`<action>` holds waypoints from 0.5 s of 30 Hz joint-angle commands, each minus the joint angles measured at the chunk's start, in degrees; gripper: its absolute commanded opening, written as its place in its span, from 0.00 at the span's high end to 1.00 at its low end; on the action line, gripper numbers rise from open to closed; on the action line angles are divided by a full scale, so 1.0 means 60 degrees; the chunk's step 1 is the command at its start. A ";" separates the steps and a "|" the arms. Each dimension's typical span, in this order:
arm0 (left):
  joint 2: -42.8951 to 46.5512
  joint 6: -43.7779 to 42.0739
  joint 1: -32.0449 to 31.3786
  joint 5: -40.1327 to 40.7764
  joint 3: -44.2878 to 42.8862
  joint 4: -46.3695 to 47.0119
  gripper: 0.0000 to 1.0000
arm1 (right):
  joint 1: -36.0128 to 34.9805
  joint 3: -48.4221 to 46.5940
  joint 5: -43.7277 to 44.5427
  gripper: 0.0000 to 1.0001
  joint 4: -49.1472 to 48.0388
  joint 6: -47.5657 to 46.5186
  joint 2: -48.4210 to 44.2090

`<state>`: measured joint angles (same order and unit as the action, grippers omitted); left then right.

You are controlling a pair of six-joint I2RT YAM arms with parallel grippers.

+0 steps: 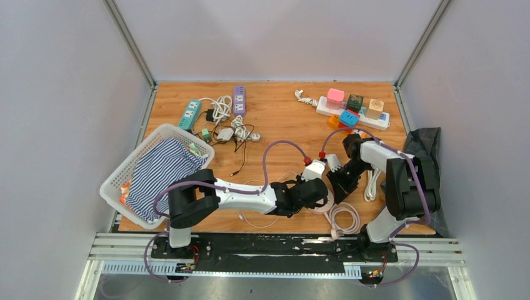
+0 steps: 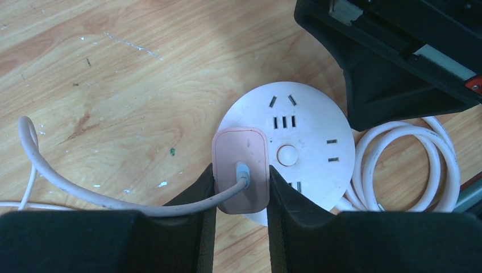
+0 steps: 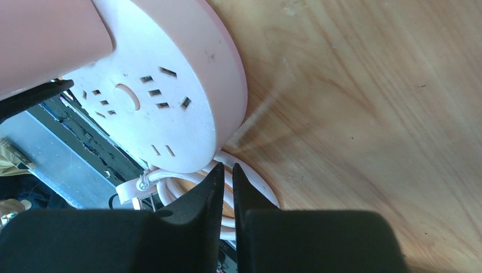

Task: Pull the plug off the socket
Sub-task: Remove the plug from the socket.

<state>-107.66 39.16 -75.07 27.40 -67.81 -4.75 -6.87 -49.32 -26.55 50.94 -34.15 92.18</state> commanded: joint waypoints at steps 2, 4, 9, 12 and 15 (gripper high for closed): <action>0.0239 0.0141 -0.0407 0.0035 -0.0098 0.0375 1.00 | -0.0041 0.0226 0.1112 0.86 -0.1294 -0.0460 0.0213; -0.0045 0.0101 -0.0409 0.0343 -0.0491 -0.0346 1.00 | -0.0041 0.0120 0.0932 0.86 -0.1164 -0.0439 0.0108; -0.0602 0.0045 -0.0409 0.0602 -0.0768 -0.0657 1.00 | 0.0007 -0.0176 0.0080 0.84 -0.0970 -0.0352 -0.1319; -0.0808 -0.0015 -0.0409 0.0722 -0.0956 -0.0916 1.00 | 0.0177 -0.0199 -0.0786 0.82 -0.0893 -0.0494 -0.2337; -0.0886 -0.0036 -0.0398 0.0688 -0.0968 -0.0871 1.00 | 0.0276 -0.0191 -0.1517 0.79 -0.0755 -0.0830 -0.3043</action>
<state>-110.80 38.96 -76.55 31.66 -72.58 -8.64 -6.31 -49.41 -29.12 46.13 -35.88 78.70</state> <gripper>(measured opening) 0.315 0.196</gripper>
